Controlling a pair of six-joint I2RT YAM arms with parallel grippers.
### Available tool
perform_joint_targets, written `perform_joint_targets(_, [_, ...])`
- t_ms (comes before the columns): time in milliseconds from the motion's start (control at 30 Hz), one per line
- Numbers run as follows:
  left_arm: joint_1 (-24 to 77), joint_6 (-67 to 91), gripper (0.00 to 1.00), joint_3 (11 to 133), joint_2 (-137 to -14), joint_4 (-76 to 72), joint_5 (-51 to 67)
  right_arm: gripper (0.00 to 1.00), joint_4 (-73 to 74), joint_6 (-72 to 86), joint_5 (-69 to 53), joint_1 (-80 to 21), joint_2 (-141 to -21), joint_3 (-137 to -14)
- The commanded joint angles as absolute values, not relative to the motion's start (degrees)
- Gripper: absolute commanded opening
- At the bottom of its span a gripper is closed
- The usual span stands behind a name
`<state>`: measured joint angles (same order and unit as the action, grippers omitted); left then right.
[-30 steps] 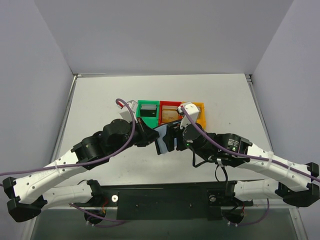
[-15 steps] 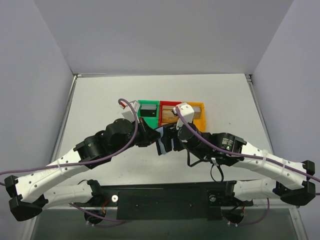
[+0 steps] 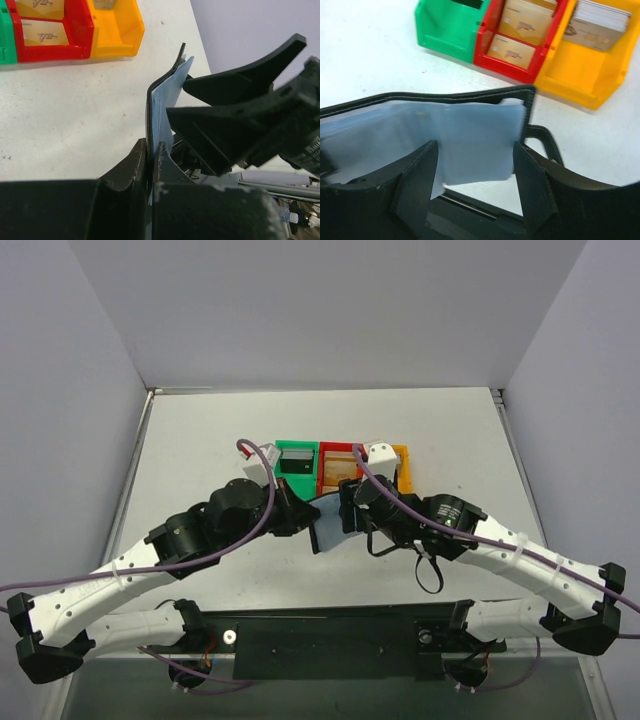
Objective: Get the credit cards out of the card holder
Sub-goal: Open the card holder.
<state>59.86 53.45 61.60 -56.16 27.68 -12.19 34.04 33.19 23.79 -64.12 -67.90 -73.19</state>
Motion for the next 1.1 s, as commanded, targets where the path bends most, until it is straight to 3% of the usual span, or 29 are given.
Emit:
perform_joint_targets(0, [60.2,54.2,0.00,61.5,-52.5,23.8,-10.4,0.56,38.5,34.0,27.2,-62.3,-64.2,-71.2])
perform_joint_targets(167, [60.2,51.5,0.00,60.7,-51.4,26.6,-12.4,0.57,39.2,31.8,27.7,-62.4,-59.4,-72.8])
perform_joint_targets(367, [60.7,38.6,0.00,65.5,-55.7,32.0,-11.3,0.61,36.0,25.1,16.1,-62.1,-55.8,-77.6])
perform_joint_targets(500, [66.3,29.6,0.00,75.7,-64.2,45.9,-19.6,0.61,38.1,22.9,10.7,-62.0,-59.5,-82.1])
perform_joint_targets(600, [75.0,21.6,0.00,80.7,-67.2,47.7,-27.1,0.61,38.2,22.2,8.4,-60.6,-60.6,-82.1])
perform_joint_targets(867, [77.2,8.6,0.00,68.8,-52.6,29.6,-10.6,0.58,35.8,19.7,-12.4,-52.5,-54.2,-78.8])
perform_joint_targets(1067, [75.6,7.6,0.00,69.4,-50.8,29.4,-3.5,0.52,35.9,19.2,-24.3,-49.2,-54.2,-77.4])
